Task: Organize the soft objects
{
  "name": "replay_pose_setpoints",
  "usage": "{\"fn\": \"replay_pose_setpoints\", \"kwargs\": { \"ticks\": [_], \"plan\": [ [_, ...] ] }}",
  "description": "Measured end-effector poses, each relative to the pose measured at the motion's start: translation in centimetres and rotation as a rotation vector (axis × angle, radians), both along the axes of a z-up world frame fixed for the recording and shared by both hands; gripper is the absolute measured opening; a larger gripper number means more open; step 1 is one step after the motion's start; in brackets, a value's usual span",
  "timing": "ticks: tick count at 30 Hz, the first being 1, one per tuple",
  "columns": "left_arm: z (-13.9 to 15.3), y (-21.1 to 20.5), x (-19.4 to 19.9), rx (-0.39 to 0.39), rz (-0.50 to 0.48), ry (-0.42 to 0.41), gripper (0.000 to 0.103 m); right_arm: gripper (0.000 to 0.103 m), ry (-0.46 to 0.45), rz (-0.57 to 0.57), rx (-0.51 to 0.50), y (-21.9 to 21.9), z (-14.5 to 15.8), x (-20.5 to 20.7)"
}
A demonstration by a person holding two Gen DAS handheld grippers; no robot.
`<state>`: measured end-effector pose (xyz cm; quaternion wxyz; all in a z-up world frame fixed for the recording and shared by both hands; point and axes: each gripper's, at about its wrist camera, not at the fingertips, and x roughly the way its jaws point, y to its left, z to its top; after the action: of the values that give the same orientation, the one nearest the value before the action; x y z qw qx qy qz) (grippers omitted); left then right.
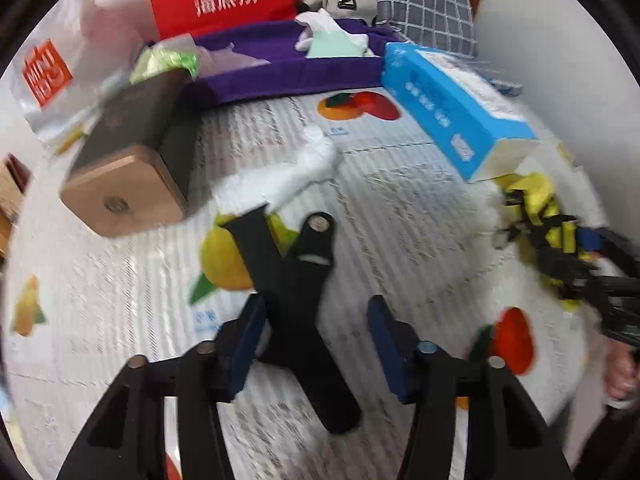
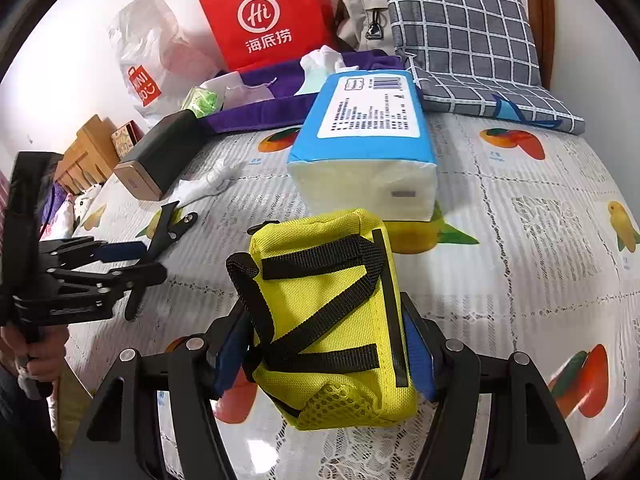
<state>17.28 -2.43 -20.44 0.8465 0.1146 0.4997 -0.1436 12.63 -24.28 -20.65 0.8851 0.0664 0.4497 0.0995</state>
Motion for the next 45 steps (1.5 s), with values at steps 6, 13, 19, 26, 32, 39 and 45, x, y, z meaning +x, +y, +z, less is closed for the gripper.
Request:
{"fn": "replay_pose_setpoints", "kwargs": {
  "ticks": [6,13,19,26,32,39,45],
  "plan": [
    [0.8,0.8,0.1,-0.019,0.023,0.034,0.021,0.067,-0.014,0.0,0.01,-0.3,0.3,-0.6],
    [0.3,0.0,0.4,0.001,0.035,0.008,0.028,0.067,-0.011,-0.007,0.022,-0.8,0.0,-0.7],
    [1.5,0.4,0.5,-0.018,0.054,0.017,0.02,0.066,-0.017,-0.021,0.02,-1.3,0.5,-1.0],
    [3.8,1.0,-0.8,-0.078,0.071,-0.008,0.02,0.064,-0.046,-0.028,0.003,-1.6,2.6,-1.5],
    [5.5,2.0,-1.3,-0.11,0.097,-0.032,0.02,0.064,-0.073,-0.052,-0.002,-1.9,4.8,-1.7],
    [7.7,2.5,-1.2,-0.145,0.109,-0.073,0.02,0.064,-0.098,-0.073,0.003,-2.3,6.7,-1.3],
    [9.2,2.7,-0.5,-0.172,0.113,-0.098,0.02,0.064,-0.109,-0.088,-0.005,-2.3,8.5,-0.2]
  ]
}}
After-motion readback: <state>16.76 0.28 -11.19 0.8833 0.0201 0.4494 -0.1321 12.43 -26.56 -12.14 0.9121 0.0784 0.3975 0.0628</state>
